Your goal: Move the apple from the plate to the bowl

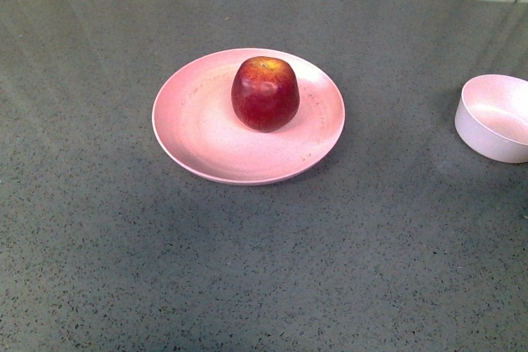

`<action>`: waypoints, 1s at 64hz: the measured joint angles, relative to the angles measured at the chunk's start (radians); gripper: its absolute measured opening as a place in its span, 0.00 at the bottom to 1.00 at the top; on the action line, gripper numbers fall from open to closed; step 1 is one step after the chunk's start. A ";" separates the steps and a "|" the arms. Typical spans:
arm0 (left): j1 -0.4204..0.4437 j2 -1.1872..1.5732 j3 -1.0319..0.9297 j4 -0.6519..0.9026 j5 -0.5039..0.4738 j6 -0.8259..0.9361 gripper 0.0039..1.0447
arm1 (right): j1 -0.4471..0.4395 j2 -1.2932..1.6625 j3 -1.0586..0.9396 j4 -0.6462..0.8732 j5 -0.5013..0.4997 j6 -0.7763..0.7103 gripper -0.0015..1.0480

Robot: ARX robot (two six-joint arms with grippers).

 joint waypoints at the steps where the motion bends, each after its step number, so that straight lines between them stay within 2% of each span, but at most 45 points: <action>1: 0.000 0.000 0.000 0.000 0.000 0.000 0.92 | 0.002 0.022 0.015 0.003 0.001 0.001 0.91; 23: 0.000 0.000 0.000 0.000 0.000 0.000 0.92 | 0.053 0.230 0.187 0.000 0.103 0.023 0.91; 35: 0.000 0.000 0.000 0.000 0.000 0.000 0.92 | 0.074 0.276 0.221 -0.023 0.118 0.024 0.90; 55: 0.000 0.000 0.000 0.000 0.000 0.000 0.92 | 0.097 0.322 0.258 -0.037 0.125 0.072 0.47; 64: 0.000 0.000 0.000 0.000 0.000 0.000 0.92 | 0.103 0.347 0.263 -0.040 0.138 0.103 0.17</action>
